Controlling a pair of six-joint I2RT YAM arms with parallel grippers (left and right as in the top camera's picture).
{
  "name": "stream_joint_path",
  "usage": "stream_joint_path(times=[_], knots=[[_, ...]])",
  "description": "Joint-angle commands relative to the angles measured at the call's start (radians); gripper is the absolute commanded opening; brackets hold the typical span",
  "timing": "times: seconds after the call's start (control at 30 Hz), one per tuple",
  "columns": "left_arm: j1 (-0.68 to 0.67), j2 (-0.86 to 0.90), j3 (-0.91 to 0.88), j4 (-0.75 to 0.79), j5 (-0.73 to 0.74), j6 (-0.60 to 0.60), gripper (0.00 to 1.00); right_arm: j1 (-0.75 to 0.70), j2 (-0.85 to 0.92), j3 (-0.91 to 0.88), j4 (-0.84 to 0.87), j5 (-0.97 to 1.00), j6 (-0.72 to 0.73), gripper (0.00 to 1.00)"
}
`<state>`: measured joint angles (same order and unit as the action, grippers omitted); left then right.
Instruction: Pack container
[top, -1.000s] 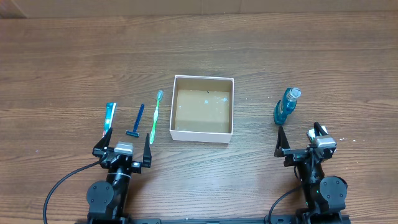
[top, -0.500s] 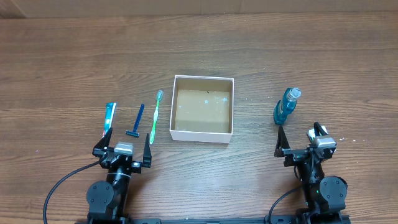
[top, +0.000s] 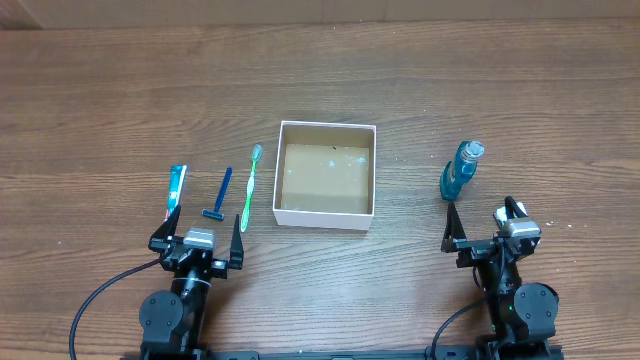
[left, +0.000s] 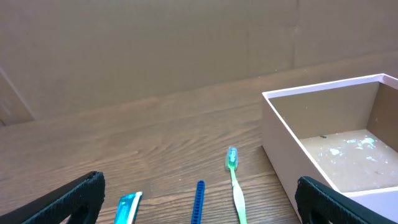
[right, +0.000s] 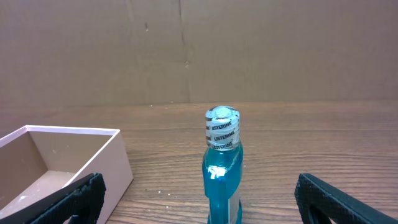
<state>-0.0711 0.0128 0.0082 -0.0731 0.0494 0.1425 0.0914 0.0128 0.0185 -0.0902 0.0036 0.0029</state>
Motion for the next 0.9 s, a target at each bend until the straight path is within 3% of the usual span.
stream_joint_path(times=[0.0,0.6,0.7,0.87], knots=[[0.007,-0.008,-0.003,0.002,0.014,0.014,1.00,-0.007,-0.010,-0.010,0.006,-0.006,-0.003,1.00],[0.007,-0.008,-0.003,0.002,0.026,0.013,1.00,-0.007,-0.010,-0.010,0.006,-0.005,-0.003,1.00],[0.007,-0.008,-0.003,0.016,0.026,0.014,1.00,-0.007,-0.010,-0.010,0.006,-0.005,0.058,1.00],[0.007,-0.008,-0.003,0.024,0.021,-0.155,1.00,-0.008,-0.010,0.034,-0.061,-0.001,0.107,1.00]])
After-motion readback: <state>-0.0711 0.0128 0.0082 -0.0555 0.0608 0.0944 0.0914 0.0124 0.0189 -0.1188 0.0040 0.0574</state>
